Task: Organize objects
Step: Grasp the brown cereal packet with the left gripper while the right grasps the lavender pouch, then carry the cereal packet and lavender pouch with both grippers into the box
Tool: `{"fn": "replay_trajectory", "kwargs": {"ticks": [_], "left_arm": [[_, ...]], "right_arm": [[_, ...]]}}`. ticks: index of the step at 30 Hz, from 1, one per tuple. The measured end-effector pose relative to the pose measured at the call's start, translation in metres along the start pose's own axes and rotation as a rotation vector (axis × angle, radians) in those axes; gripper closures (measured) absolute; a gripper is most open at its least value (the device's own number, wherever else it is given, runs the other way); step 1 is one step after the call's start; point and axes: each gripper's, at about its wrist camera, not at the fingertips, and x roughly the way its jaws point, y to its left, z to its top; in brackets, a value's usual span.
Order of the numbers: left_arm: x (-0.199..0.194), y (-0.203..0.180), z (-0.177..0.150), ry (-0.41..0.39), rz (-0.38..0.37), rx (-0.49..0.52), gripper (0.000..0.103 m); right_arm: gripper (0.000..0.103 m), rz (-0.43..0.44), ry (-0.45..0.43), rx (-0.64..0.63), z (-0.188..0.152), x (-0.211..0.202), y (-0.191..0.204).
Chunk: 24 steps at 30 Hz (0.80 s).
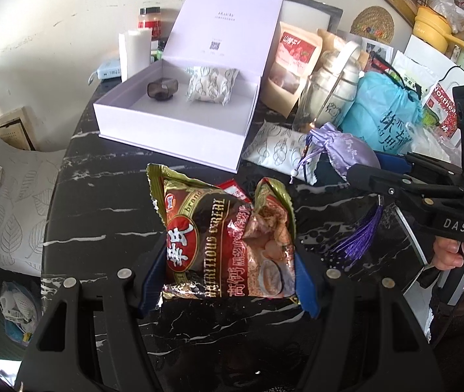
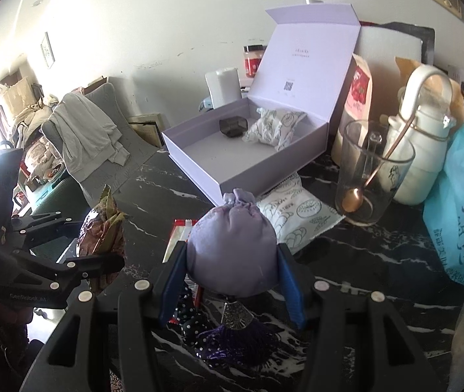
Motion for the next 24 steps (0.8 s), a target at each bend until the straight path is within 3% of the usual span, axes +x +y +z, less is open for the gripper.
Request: {"fn": "replay_trajectory", "kwargs": {"ticks": [24], "left_arm": [[-0.058,-0.02,0.052,-0.108,0.066,0.033,0.038]], "right_arm": [[0.049,0.01,-0.134,-0.141,0.038,-0.069,0.03]]}}
